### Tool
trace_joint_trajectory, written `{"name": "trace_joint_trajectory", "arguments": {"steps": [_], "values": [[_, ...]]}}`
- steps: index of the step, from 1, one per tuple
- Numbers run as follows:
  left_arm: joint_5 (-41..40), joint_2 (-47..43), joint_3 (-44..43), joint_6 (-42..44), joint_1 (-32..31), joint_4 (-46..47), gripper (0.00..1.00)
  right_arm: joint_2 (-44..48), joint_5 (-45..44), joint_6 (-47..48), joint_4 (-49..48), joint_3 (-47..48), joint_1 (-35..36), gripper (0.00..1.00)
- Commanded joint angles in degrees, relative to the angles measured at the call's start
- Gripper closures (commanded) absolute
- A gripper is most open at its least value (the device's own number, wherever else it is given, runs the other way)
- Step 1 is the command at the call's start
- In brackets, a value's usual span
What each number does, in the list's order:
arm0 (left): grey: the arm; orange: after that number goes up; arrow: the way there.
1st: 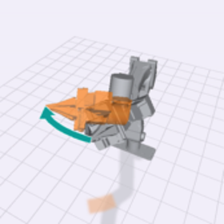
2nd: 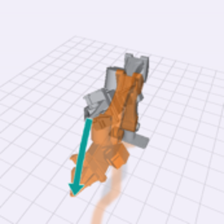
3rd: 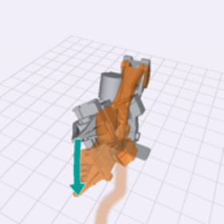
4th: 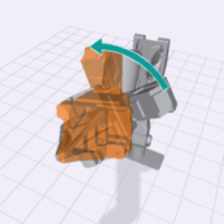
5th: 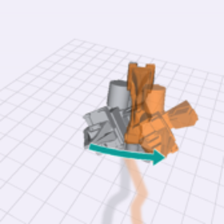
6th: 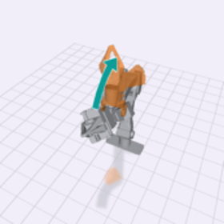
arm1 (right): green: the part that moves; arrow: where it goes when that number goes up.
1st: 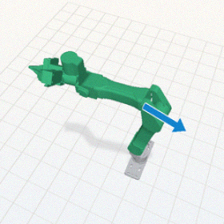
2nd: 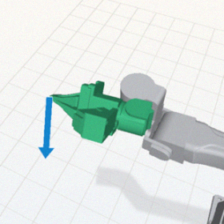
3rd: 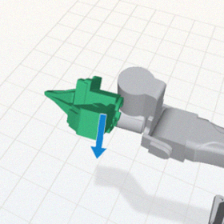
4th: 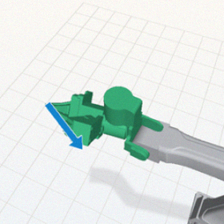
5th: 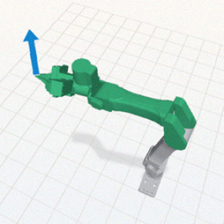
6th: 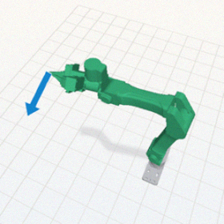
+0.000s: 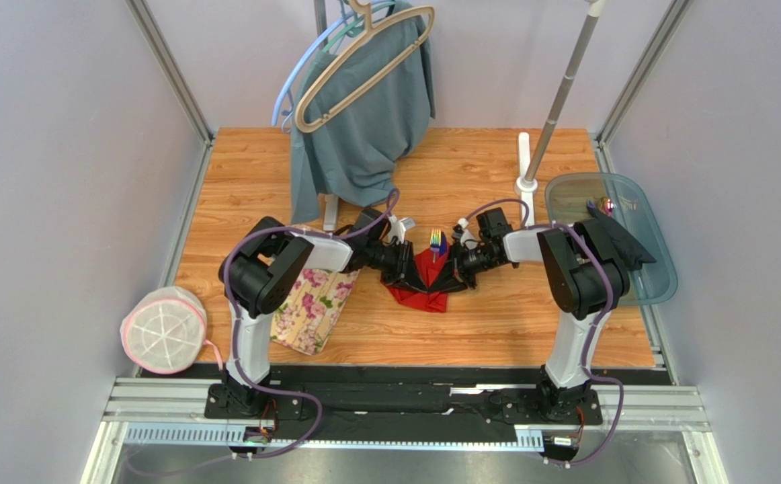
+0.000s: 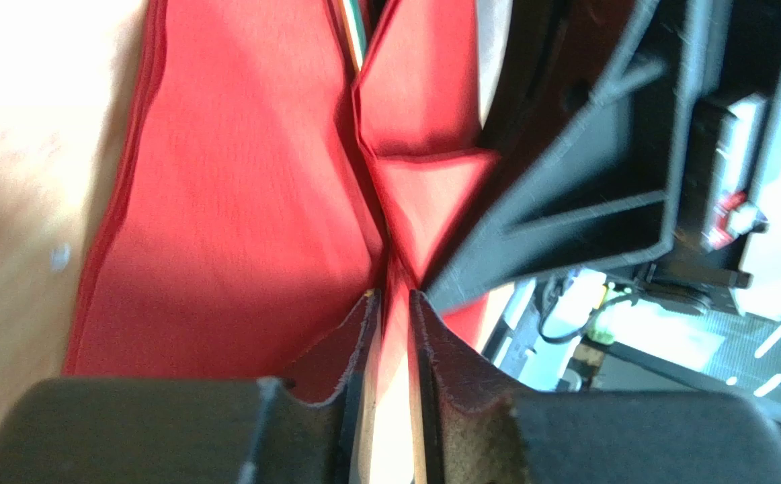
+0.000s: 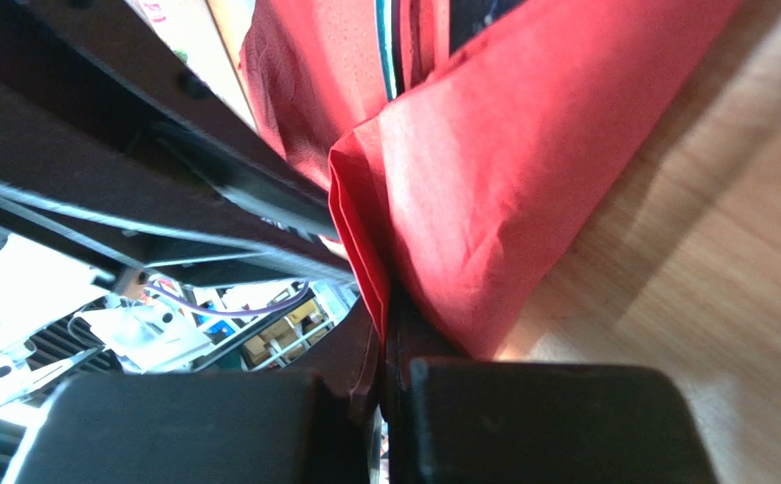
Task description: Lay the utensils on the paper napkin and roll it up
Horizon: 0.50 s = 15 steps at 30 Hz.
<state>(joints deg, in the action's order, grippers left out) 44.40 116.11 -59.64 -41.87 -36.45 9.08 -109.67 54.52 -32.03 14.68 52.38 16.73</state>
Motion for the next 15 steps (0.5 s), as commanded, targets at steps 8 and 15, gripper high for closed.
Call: {"name": "trace_joint_trajectory", "arguments": {"steps": [8, 15], "values": [[0.51, -10.99, 3.03, -0.76, 4.19, -1.35, 0.57, -0.64, -1.26, -0.49, -2.90, 1.50, 0.14, 0.52], [0.77, -14.33, 3.39, -0.15, 5.33, -1.00, 0.54, -0.63, -0.91, -1.54, -3.16, 2.55, 0.58, 0.30]]}}
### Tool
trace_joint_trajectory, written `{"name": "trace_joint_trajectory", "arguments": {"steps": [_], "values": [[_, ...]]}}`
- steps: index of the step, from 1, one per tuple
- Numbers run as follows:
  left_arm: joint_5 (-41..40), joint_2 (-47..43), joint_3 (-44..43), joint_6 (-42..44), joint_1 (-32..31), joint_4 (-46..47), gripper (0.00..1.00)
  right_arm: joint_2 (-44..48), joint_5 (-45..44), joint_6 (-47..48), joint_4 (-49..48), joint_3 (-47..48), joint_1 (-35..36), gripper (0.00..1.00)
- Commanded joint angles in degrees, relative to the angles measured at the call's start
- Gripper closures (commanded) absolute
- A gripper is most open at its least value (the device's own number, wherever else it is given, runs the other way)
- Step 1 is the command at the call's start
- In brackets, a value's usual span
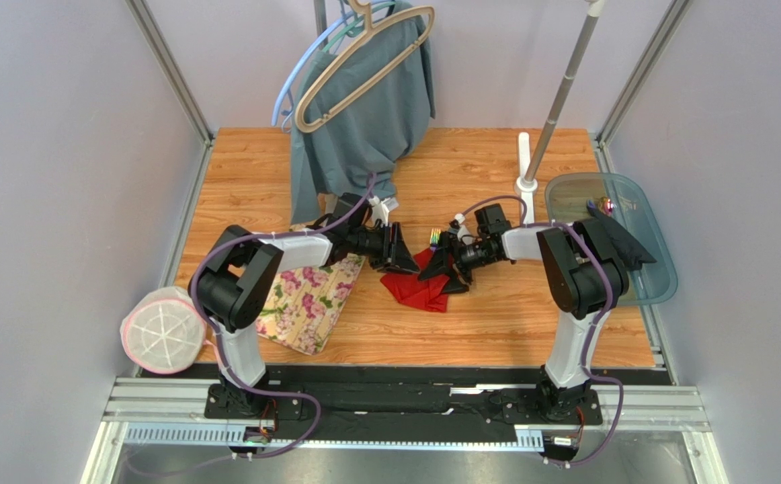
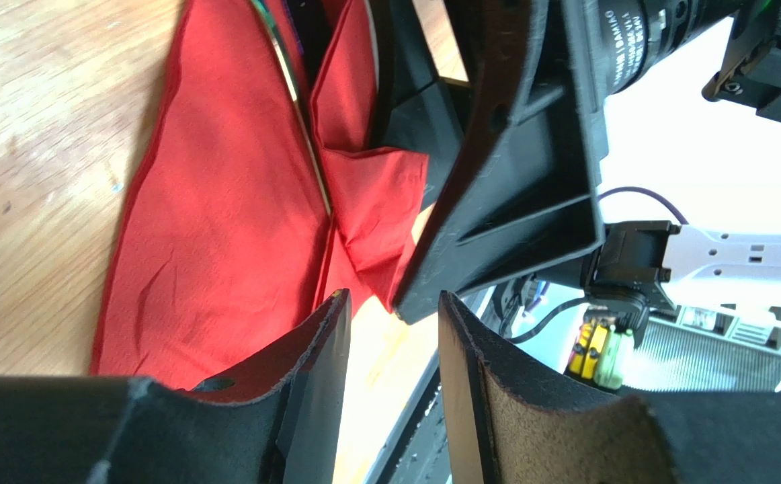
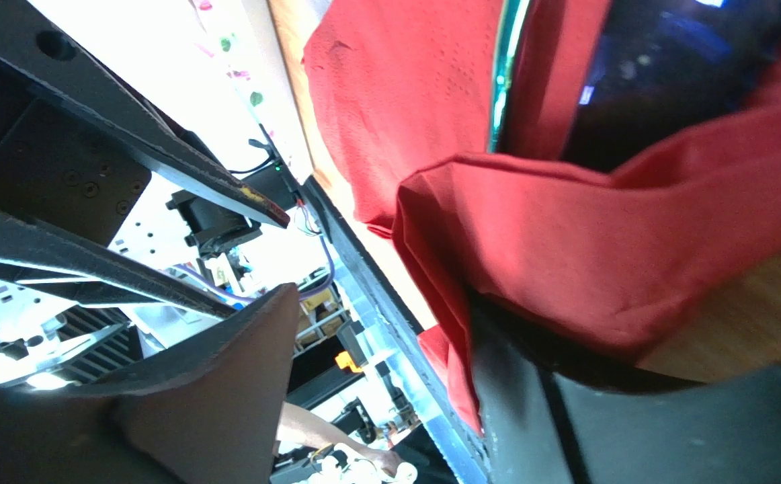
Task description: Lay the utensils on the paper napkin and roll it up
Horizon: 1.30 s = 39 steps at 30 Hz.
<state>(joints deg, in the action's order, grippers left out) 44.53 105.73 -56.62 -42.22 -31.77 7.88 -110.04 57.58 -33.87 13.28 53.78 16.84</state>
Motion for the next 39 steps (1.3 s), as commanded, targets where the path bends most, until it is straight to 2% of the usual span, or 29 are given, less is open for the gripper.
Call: {"name": "trace_joint_trajectory", "arguments": {"steps": [1, 7, 14, 17, 20, 23, 24, 25, 31, 34, 39], "values": [[0.90, -4.30, 0.37, 0.29, 0.83, 0.29, 0.54, -0.35, -3.79, 0.21, -1.76, 1.24, 0.47, 0.28], [0.47, -9.22, 1.34, 6.35, 1.27, -1.37, 0.56, -0.44, -2.83, -0.67, -1.06, 2.29, 0.91, 0.27], [-1.55, -13.97, -0.15, 20.76, 2.59, -12.25, 0.57, 2.81, -3.79, -0.76, 0.69, 3.17, 0.91, 0.30], [-1.73, -16.77, 0.19, 26.99, 2.59, -13.41, 0.57, 3.69, -4.76, -1.02, 0.87, 3.00, 0.91, 0.30], [-1.55, -20.11, 1.33, 35.08, 2.59, -14.29, 0.57, 3.34, -5.37, -1.55, 1.31, 3.35, 1.09, 0.27], [-1.64, -24.15, 3.18, 45.35, 1.98, -15.43, 0.57, 3.34, -5.81, -1.82, 1.75, 3.70, 1.35, 0.15], [-2.51, -25.13, 3.53, 48.95, 1.28, -16.31, 0.57, 3.34, -5.90, -1.90, 1.84, 3.79, 1.44, 0.13], [-3.74, -27.31, 3.71, 56.38, -0.90, -17.27, 0.58, 3.51, -5.99, -2.08, 1.84, 3.88, 1.61, 0.13], [-12.53, -31.73, 5.99, 77.85, -9.18, -19.39, 0.61, 3.16, -6.34, -2.87, 2.19, 5.46, 2.58, 0.12], [-14.39, -32.52, 7.31, 82.19, -12.52, -18.34, 0.61, 3.16, -6.52, -2.78, 3.42, 6.77, 3.02, 0.12], [-14.30, -32.61, 8.19, 84.57, -13.84, -17.64, 0.62, 4.83, -7.66, -1.82, 5.61, 7.30, 3.29, 0.14]]}}
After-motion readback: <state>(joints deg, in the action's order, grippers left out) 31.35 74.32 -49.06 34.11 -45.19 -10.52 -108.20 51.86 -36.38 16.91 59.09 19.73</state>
